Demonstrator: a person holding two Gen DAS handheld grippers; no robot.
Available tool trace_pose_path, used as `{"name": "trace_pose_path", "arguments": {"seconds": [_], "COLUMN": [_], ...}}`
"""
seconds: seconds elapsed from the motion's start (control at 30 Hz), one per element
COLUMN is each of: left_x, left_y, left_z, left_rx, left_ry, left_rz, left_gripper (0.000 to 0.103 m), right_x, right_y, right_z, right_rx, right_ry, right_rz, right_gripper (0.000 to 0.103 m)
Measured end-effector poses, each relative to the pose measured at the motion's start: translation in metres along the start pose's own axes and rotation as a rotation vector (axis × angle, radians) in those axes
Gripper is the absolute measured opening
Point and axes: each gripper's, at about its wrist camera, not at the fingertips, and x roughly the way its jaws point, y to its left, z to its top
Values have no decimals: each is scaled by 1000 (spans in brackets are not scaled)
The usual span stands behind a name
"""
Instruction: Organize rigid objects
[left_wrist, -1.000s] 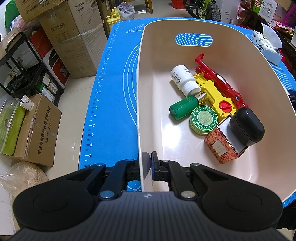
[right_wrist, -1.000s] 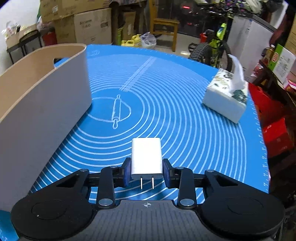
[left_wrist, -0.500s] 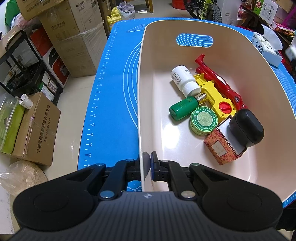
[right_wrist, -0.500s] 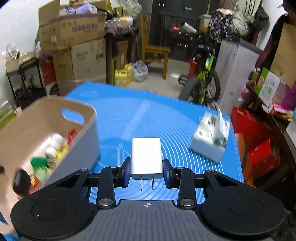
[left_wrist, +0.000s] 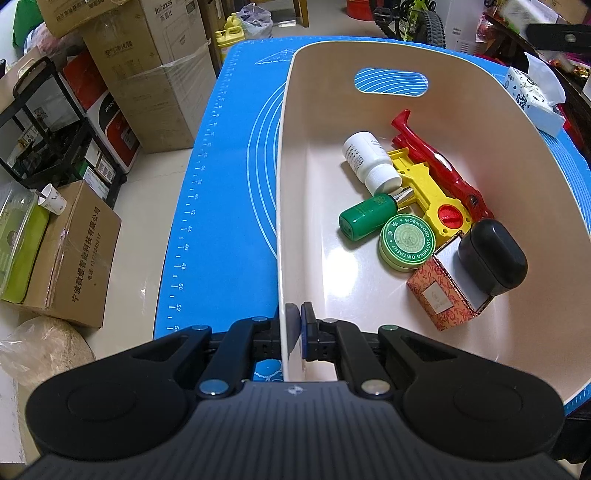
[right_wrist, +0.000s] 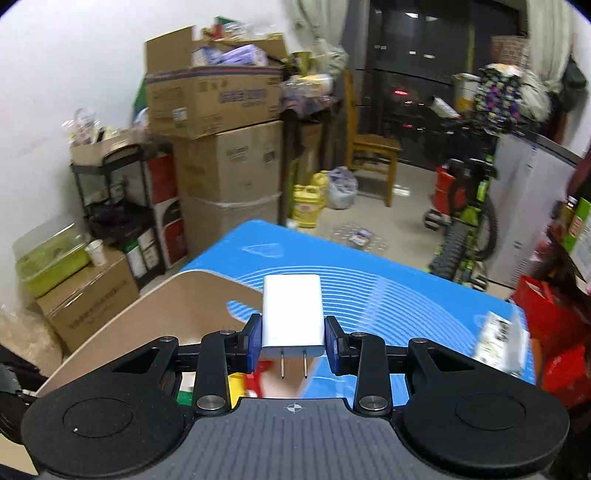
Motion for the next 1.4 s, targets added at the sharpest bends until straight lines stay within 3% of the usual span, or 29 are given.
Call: {"name": "trace_pose_path", "arguments": {"seconds": [0.4, 0.7, 0.83, 0.87, 1.13, 1.17, 1.23, 1.27, 1.3, 1.4], "left_x": [0, 0, 0, 0, -7, -9, -16, -21, -25, -38], "left_y": [0, 0, 0, 0, 2, 3, 3, 2, 1, -5], "left_z": [0, 0, 0, 0, -4, -4, -4, -4, -3, 0], "left_rx": [0, 1, 0, 0, -17, -24, -32, -33, -33, -28], "left_ry": [0, 1, 1, 1, -24, -29, -42, -58, -73, -95], "left_rz": [0, 0, 0, 0, 10, 9, 7, 7, 6, 2], "left_gripper": [8, 8, 8, 8, 12, 15, 34, 48, 53, 54], "right_x": [51, 78, 79, 78, 45, 40, 27, 22, 15, -4], "right_y": [68, 91, 93, 93, 71, 68, 62, 59, 55, 46], "right_z": [-30, -57, -55, -55, -42, -41, -38, -37, -36, -31], "right_rx": [-103, -161, -160, -156, -80, -75, -56, -46, -31, 11], "right_ry": [196, 337, 346, 346, 246, 230, 200, 191, 178, 148], "right_rz": [69, 96, 93, 90, 72, 67, 52, 45, 37, 16], "right_gripper": [42, 43, 43, 49, 66, 68, 70, 71, 73, 78]}}
